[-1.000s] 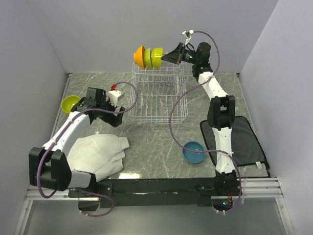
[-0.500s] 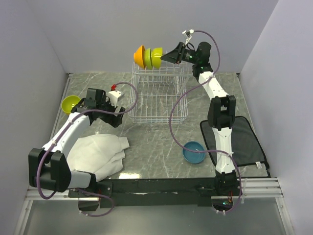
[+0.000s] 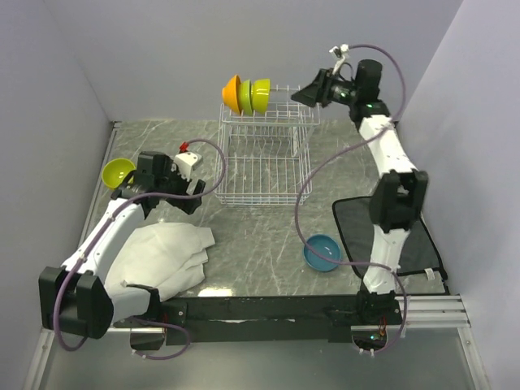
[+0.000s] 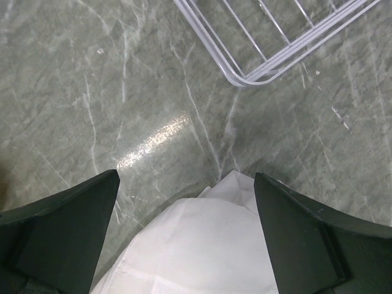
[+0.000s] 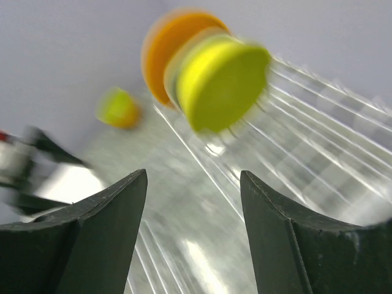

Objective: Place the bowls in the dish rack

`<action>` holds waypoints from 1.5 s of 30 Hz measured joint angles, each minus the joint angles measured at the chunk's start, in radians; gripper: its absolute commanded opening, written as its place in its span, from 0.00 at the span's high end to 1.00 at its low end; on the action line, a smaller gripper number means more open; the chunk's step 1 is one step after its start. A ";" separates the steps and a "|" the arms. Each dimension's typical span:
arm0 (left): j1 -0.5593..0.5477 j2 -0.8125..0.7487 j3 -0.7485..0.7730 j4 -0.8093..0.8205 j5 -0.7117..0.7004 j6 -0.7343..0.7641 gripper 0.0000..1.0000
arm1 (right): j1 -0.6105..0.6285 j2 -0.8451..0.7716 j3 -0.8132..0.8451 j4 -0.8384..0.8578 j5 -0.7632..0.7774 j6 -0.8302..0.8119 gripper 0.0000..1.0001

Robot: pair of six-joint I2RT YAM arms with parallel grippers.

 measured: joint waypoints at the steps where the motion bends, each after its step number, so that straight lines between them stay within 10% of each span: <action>1: 0.000 -0.016 -0.008 0.005 -0.001 -0.003 0.01 | -0.011 -0.071 -0.058 -0.093 0.045 -0.131 0.30; 7: 0.000 -0.145 -0.067 0.067 -0.035 -0.024 0.03 | 0.076 -0.488 -0.367 -0.509 0.429 -0.719 0.34; 12: 0.001 -0.249 -0.135 0.129 -0.073 -0.035 0.03 | 0.289 -0.713 -0.637 -0.749 0.683 -0.874 0.37; 20: 0.003 -0.362 -0.218 0.157 -0.135 -0.014 0.03 | 0.536 -0.816 -0.953 -0.988 0.816 -0.755 0.36; 35: 0.058 -0.453 -0.235 0.151 -0.182 0.029 0.03 | 0.558 -0.612 -0.925 -1.015 0.760 -0.444 0.28; 45: 0.097 -0.470 -0.256 0.143 -0.181 0.025 0.03 | 0.565 -0.579 -0.991 -1.006 0.741 -0.290 0.39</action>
